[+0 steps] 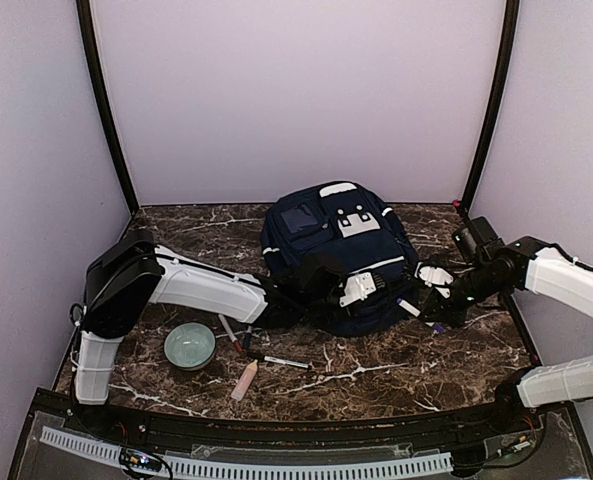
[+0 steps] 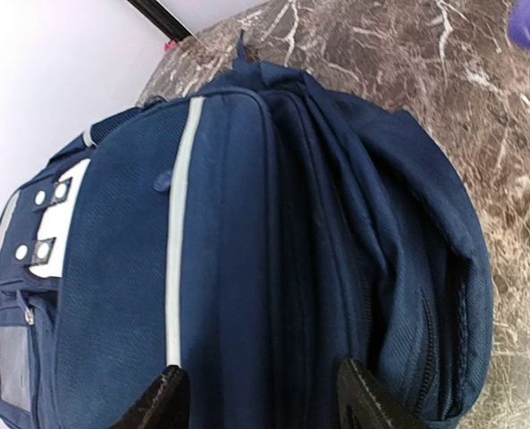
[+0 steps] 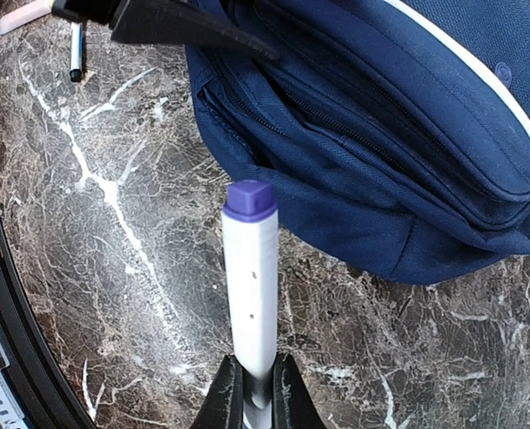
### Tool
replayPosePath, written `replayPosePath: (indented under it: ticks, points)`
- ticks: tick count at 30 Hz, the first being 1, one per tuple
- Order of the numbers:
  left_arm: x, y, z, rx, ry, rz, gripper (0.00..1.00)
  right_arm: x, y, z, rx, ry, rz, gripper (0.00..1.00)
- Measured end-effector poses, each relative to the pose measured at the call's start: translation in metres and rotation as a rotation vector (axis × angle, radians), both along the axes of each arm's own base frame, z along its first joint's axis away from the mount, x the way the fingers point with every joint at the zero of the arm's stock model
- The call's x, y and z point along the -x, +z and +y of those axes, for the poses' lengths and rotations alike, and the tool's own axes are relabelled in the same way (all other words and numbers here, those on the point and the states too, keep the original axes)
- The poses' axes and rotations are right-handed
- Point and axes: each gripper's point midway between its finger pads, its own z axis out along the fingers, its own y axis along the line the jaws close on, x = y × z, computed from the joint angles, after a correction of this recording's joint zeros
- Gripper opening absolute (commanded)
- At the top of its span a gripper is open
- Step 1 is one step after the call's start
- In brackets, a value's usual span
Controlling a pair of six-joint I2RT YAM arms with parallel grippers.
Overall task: Pack the student bag
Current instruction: Pick up the second largest pocket of the student bag.
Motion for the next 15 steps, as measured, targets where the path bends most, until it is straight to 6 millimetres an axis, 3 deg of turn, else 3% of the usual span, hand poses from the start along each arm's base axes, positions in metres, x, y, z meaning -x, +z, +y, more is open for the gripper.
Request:
replayPosePath:
  ticks: [10, 15]
  points:
    - [-0.018, 0.019, -0.006, 0.041, 0.026, -0.033, 0.58, 0.002, -0.004, -0.001, 0.004, 0.0, 0.008, 0.03]
    - [-0.023, 0.007, -0.005, 0.005, 0.039, -0.047, 0.56, 0.002, -0.003, -0.001, 0.003, -0.001, 0.002, 0.04]
